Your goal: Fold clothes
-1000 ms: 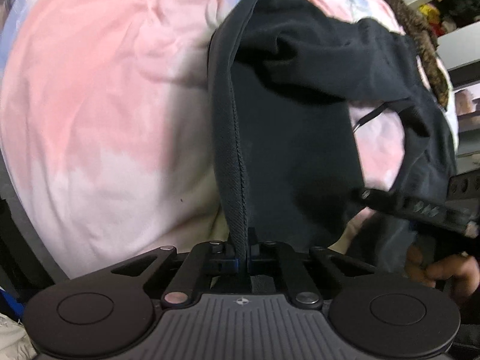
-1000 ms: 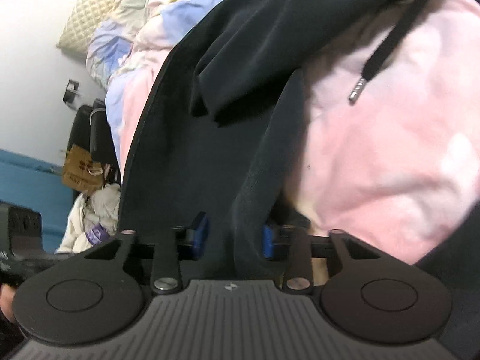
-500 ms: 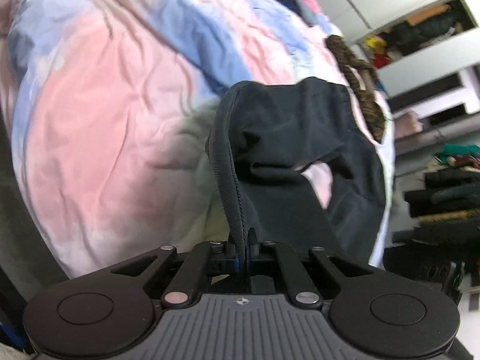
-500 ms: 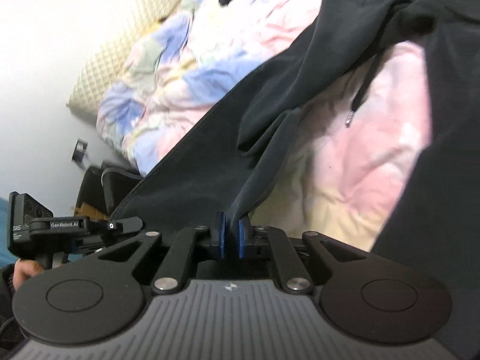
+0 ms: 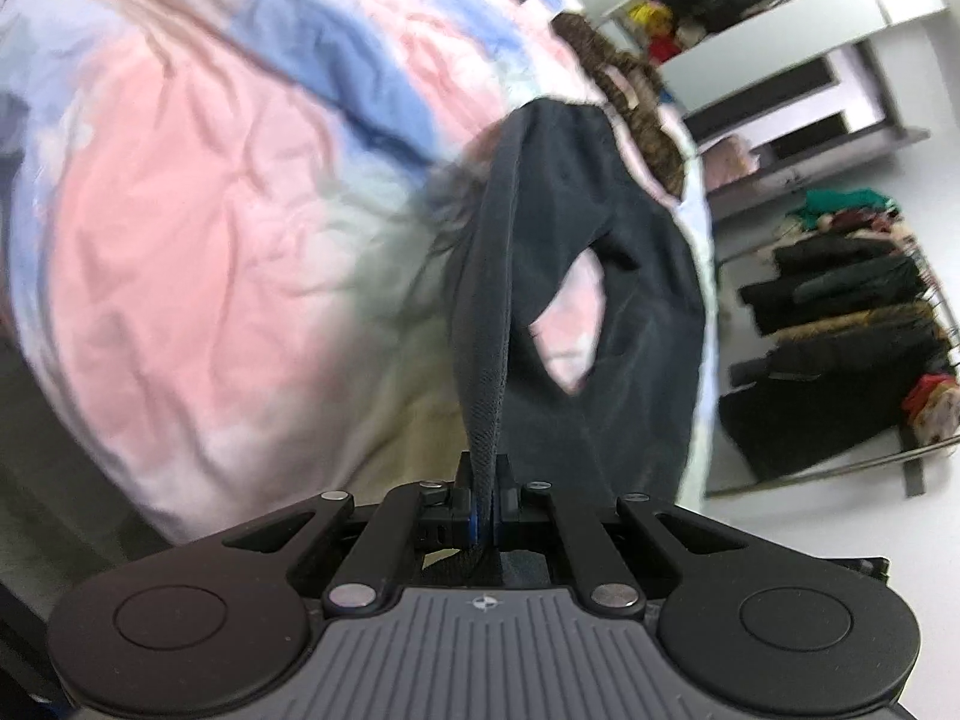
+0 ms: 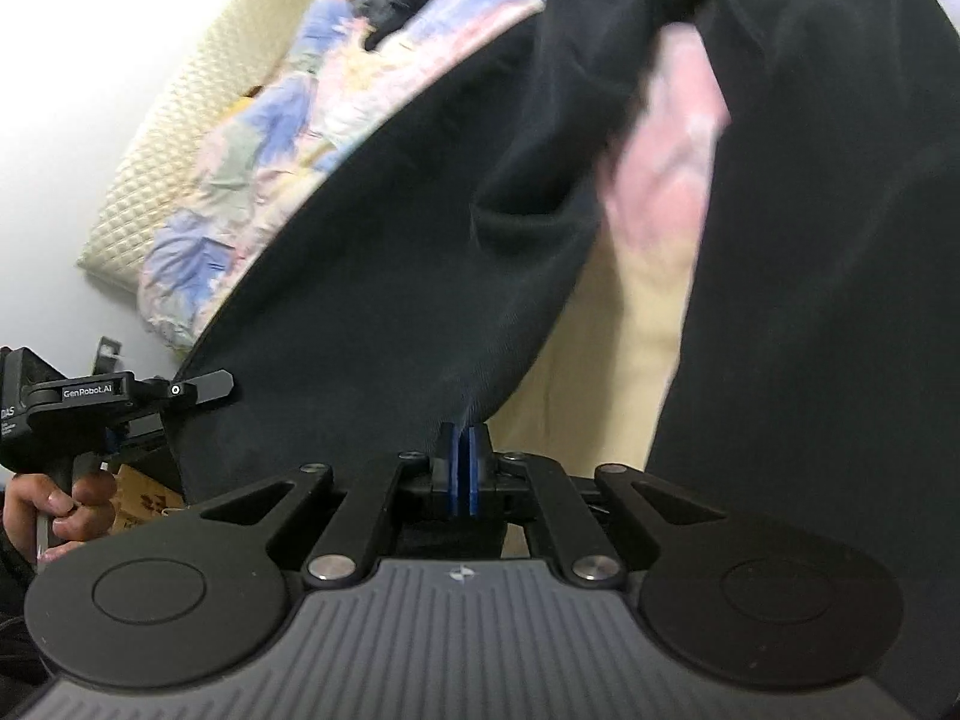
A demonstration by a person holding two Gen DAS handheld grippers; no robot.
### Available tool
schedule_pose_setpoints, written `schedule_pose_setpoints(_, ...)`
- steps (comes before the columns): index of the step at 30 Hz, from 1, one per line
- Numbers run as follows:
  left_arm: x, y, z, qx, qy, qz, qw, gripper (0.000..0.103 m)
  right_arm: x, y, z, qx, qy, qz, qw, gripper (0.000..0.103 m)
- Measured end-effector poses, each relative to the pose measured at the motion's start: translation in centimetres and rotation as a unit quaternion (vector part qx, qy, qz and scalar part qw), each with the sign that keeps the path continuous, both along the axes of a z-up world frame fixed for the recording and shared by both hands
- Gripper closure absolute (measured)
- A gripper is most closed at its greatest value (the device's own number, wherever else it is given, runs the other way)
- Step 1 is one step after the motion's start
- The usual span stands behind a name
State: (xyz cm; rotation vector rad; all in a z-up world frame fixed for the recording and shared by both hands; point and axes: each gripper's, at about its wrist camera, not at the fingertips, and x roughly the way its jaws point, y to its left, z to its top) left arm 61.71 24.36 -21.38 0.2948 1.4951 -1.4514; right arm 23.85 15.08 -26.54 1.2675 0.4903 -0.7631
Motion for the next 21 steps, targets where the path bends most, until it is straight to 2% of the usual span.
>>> schedule_pose_setpoints(5, 0.6, -1.2, -1.4, 0.024, -0.032, -0.021, 0.9990, 0.099, 0.8, 1.2, -2.5, 0.027, 0.011, -0.016, 0.999, 0.090)
schedule_pose_setpoints(10, 0.2, -2.5, -2.4, 0.038, -0.053, -0.031, 0.9974, 0.099, 0.3, 0.1, -4.9, 0.046, 0.007, -0.037, 0.998, 0.079)
schedule_pose_setpoints(15, 1.5, -2.5, -3.6, 0.062, -0.064, -0.014, 0.9959, 0.099, 1.3, -3.2, -7.3, 0.040, 0.023, -0.044, 0.998, 0.072)
schedule_pose_setpoints(17, 2.0, -2.4, -4.0, 0.070, -0.065, -0.002, 0.9954, 0.099, 1.4, -5.1, -8.5, 0.040, 0.011, -0.065, 0.997, 0.055)
schedule_pose_setpoints(19, 2.5, -2.4, -4.3, 0.075, -0.068, 0.006, 0.9948, 0.099, 1.9, -7.0, -9.8, 0.041, 0.001, -0.071, 0.997, 0.054)
schedule_pose_setpoints(21, 2.6, -2.5, -4.4, 0.079, -0.070, 0.013, 0.9943, 0.099, 3.0, -8.8, -11.1, 0.044, 0.006, -0.054, 0.998, 0.053)
